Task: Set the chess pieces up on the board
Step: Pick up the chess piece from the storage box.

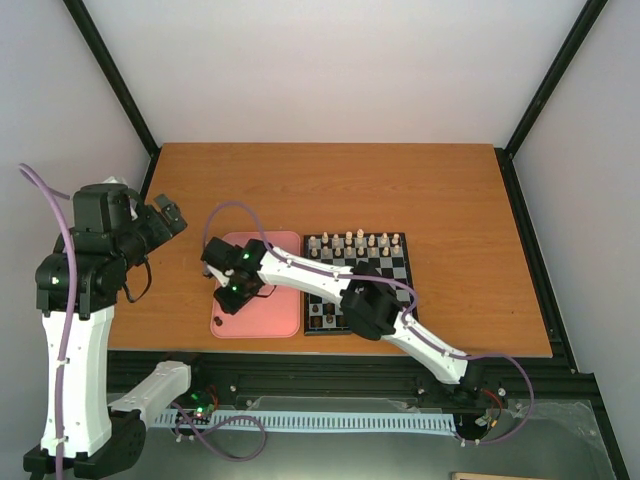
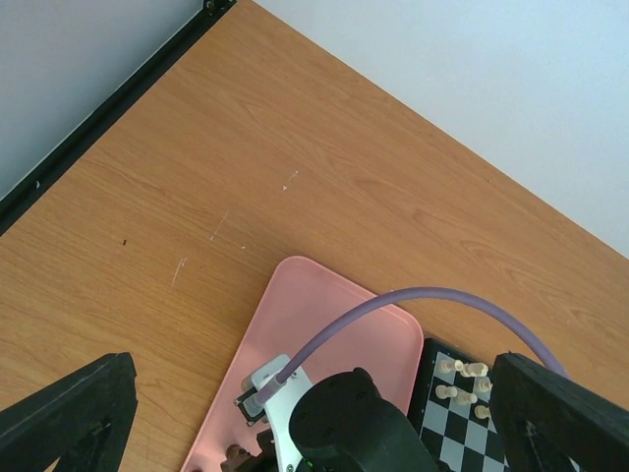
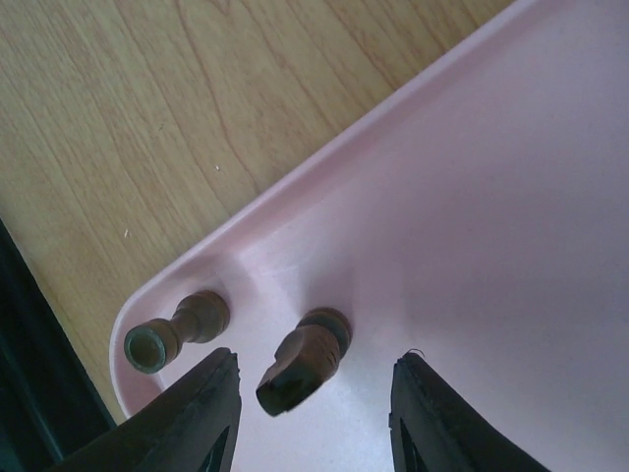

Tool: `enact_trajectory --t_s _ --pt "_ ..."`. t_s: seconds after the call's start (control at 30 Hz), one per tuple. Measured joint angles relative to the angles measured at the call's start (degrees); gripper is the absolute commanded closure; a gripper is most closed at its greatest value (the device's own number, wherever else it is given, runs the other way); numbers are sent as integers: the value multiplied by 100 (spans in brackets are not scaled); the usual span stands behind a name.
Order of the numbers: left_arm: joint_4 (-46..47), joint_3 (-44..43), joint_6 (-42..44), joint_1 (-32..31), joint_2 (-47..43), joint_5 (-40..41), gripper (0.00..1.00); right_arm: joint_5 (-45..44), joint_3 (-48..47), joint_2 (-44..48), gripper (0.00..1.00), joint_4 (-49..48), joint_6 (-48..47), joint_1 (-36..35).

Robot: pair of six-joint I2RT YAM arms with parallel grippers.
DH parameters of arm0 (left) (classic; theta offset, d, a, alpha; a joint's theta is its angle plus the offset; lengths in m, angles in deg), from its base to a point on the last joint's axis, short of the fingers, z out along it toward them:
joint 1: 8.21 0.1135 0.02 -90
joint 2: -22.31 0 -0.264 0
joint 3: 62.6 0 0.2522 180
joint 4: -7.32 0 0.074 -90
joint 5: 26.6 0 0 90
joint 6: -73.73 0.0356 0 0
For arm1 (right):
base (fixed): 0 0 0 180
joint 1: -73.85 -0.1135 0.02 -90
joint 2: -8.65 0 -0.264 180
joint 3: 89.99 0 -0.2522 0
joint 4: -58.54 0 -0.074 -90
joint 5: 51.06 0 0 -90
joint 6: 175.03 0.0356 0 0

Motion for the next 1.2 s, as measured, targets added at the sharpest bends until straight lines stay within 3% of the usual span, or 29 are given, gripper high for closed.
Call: enact_trajectory --t_s 0.13,0.4,0.53,0.97,1.2 --pt "-9 11 2 0 0 -7 0 37 -138 -133 62 28 -11 0" --pt "-42 11 0 0 0 -4 0 39 -219 -184 81 59 -42 -2" --pt "-42 15 0 0 -2 -4 0 33 -229 -195 97 76 -66 0" --pt "-42 142 2 0 -61 -13 0 -284 330 273 97 39 -240 28" --pt "-33 240 2 0 -136 -87 0 -774 1786 2079 97 26 -37 317"
